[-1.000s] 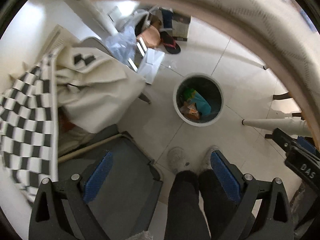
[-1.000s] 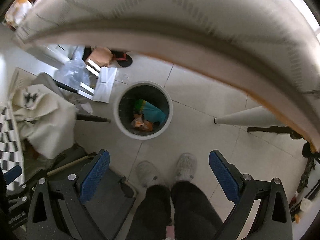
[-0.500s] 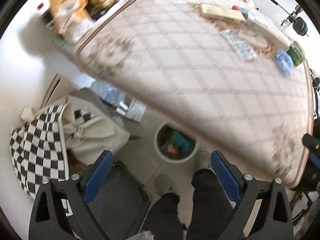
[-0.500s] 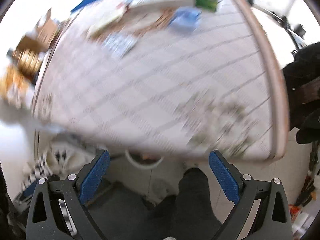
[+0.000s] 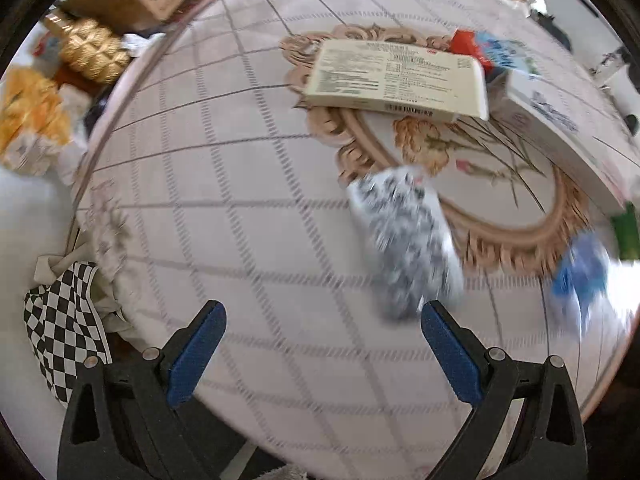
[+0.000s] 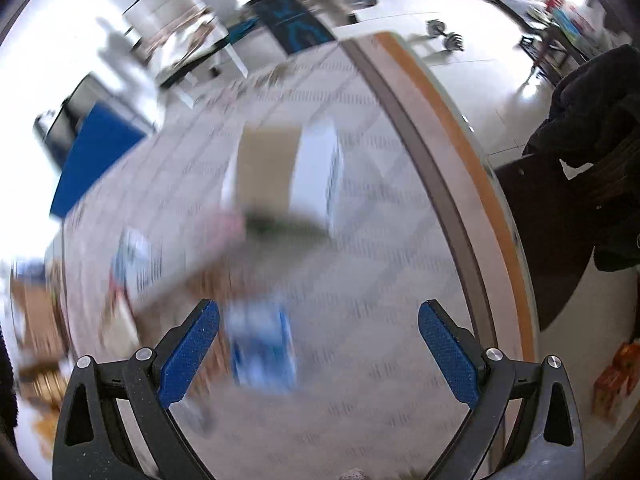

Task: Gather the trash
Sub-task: 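Grasp a silver blister pack with the left tool while the right tool grasps a white-green medicine box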

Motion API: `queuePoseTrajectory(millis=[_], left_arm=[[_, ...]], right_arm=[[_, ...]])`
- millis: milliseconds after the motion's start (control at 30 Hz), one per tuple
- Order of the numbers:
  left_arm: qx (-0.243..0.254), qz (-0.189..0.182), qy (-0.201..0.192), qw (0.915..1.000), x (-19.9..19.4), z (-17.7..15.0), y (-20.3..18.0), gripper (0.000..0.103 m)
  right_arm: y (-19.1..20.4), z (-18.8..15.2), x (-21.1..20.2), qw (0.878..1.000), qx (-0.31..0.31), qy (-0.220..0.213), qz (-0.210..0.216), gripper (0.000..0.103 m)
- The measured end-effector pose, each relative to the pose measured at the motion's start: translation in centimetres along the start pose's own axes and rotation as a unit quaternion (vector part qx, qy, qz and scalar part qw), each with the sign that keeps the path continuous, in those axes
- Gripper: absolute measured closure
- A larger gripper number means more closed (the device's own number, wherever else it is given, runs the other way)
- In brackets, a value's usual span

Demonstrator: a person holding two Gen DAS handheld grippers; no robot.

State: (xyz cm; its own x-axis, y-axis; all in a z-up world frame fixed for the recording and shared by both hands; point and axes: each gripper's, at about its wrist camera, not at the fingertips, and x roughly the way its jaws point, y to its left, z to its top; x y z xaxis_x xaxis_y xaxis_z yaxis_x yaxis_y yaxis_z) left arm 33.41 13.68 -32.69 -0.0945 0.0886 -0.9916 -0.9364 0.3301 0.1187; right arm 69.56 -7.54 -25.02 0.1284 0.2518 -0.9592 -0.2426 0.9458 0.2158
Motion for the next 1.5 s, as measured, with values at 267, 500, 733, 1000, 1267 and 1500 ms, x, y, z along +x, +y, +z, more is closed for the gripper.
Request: queuePoseTrajectory(millis=[267, 500, 733, 1000, 1267, 1500], left_arm=[[-0.068, -0.024, 0.073, 0.9947, 4.7, 4.4, 0.1, 0.003], [-0.082, -0.063, 0.103, 0.9893, 6.3, 5.1, -0.2, 0.004], [-0.045, -0.069, 0.074, 0.9939, 5.5, 5.2, -2.4, 0.035], [0.099, -0.041, 0.07, 0.9918, 4.8, -2.2, -4.0, 0.04], [0.1, -0.057, 0.091, 0.9892, 5.3, -6.3, -2.7, 0.036], [0.12, -0.06, 0.076, 0.988, 5.2, -5.7, -2.3, 0.04]], right_arm=[[3.5, 6.8, 8.0, 0.998, 0.025, 0.043, -0.025, 0.002], [1.6, 6.6, 10.6, 0.996, -0.003, 0.08, -0.043, 0.013], [-2.3, 1.0, 9.3, 0.987, -0.077, 0.132, -0.056, 0.014], [-1.0, -7.6, 8.4, 0.96, -0.211, 0.172, -0.067, 0.014], [0.4, -12.6, 9.0, 0.941, -0.271, 0.176, -0.097, 0.013], [-0.4, -11.9, 9.6, 0.954, -0.229, 0.173, -0.082, 0.015]])
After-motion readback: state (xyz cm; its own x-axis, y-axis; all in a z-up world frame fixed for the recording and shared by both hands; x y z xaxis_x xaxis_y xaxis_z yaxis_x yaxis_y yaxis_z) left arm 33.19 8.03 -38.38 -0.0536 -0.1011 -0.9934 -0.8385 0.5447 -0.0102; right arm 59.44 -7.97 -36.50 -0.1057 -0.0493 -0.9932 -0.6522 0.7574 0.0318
